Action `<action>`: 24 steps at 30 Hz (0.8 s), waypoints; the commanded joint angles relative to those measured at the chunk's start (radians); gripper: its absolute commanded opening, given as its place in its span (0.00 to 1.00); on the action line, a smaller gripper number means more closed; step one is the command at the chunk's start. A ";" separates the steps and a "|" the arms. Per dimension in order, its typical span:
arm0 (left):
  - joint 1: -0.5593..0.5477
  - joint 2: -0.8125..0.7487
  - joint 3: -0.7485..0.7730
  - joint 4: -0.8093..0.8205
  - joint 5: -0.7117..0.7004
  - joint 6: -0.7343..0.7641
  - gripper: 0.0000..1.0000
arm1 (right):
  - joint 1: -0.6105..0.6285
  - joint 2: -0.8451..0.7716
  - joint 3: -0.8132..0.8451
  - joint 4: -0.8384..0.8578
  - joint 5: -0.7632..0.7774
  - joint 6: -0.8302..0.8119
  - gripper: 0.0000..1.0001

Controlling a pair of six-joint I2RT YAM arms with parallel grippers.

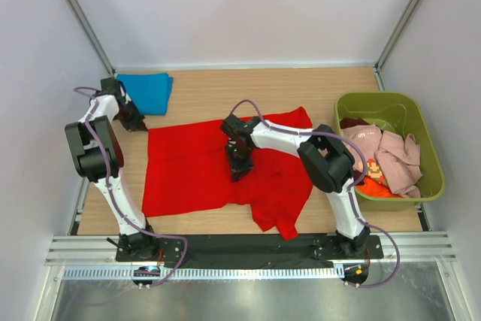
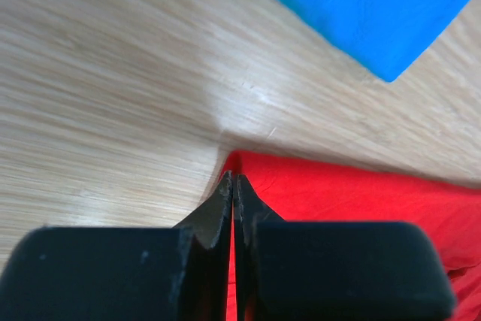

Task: Fold and stack the t-shirts
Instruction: Fold the tshirt

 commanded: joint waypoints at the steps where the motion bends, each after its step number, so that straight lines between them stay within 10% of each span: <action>1: -0.005 -0.037 0.062 0.019 -0.008 -0.001 0.00 | 0.011 0.023 -0.073 -0.002 0.035 -0.005 0.20; 16: -0.219 -0.256 -0.221 0.026 -0.017 -0.142 0.20 | -0.006 -0.154 0.071 -0.180 0.198 -0.122 0.40; 24: -0.258 -0.262 -0.352 0.029 -0.044 -0.199 0.19 | -0.300 -0.275 0.000 -0.223 0.286 -0.140 0.45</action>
